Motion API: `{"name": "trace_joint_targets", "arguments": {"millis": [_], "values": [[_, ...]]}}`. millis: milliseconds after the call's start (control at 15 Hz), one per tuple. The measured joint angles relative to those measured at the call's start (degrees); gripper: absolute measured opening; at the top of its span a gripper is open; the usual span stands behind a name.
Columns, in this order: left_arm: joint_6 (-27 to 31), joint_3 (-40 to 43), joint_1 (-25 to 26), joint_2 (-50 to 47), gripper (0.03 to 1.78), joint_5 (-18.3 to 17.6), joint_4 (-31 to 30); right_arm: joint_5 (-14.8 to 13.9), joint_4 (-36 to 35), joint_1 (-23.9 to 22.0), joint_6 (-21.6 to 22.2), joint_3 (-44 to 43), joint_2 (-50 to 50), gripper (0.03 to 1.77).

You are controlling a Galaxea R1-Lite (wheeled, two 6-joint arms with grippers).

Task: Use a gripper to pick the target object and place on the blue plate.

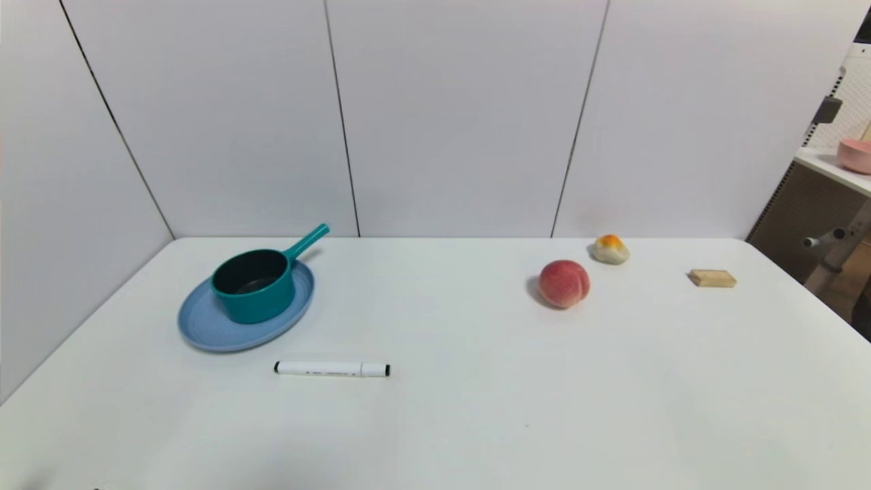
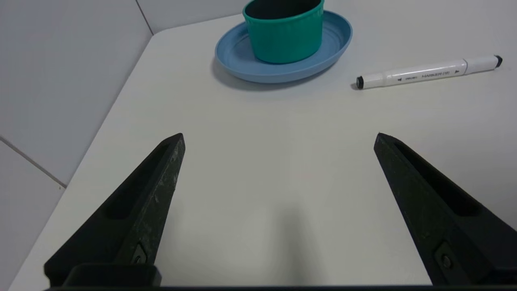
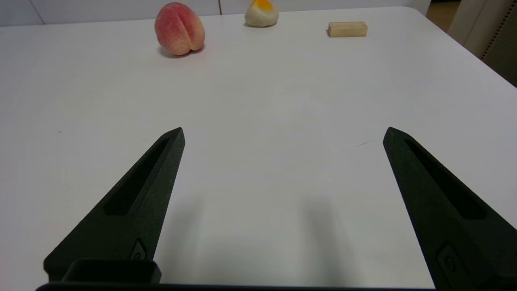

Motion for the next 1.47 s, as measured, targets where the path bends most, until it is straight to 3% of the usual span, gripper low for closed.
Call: {"name": "trace_joint_targets", "arguments": {"millis": [200, 400, 667, 1067, 1467], "values": [[0.5, 0.2, 3.7, -1.4, 1.69, -0.3, 0.5, 0.0, 0.0, 0.0, 0.0, 0.0, 0.0, 1.70], [1.1, 0.3, 4.1, -5.9, 1.69, -1.1, 5.4, 0.0, 0.0, 0.0, 0.0, 0.0, 0.0, 1.70], [-1.7, 0.3, 3.3, -13.0, 1.69, -5.5, 12.8, 0.0, 0.0, 0.0, 0.0, 0.0, 0.0, 1.70], [-8.9, 0.4, 3.2, -14.7, 1.69, -2.1, 12.8, 0.0, 0.0, 0.0, 0.0, 0.0, 0.0, 1.70], [-9.2, 0.4, 3.2, -14.8, 1.69, -2.0, 12.7, 0.0, 0.0, 0.0, -0.1, 0.0, 0.0, 1.70]]}}
